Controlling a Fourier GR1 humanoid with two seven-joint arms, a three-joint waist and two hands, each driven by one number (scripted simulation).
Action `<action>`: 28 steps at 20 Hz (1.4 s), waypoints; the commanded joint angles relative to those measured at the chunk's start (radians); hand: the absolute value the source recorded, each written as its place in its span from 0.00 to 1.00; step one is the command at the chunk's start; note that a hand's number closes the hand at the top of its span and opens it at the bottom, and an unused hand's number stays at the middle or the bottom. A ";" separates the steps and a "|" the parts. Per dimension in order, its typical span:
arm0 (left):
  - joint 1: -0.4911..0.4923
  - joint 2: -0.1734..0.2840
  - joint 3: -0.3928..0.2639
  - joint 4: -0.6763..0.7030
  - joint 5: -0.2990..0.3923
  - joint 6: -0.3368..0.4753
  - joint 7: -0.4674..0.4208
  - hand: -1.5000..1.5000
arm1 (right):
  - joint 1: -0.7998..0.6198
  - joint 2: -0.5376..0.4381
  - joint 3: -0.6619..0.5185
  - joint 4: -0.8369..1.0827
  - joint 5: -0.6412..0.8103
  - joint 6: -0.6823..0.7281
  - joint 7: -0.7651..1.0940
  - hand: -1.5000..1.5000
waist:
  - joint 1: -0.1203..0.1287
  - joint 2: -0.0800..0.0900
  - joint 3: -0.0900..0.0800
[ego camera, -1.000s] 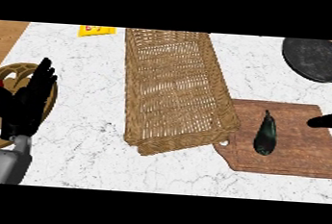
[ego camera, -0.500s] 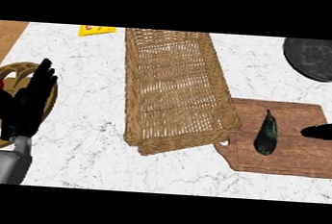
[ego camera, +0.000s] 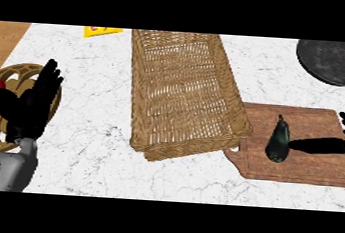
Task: Pick the eggplant from the cutting board and place it in the basket
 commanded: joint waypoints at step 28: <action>-0.008 -0.056 0.103 -0.009 -0.074 -0.096 0.026 0.50 | -0.009 0.321 -0.089 0.138 0.389 0.008 0.036 0.00 | 0.002 0.001 0.000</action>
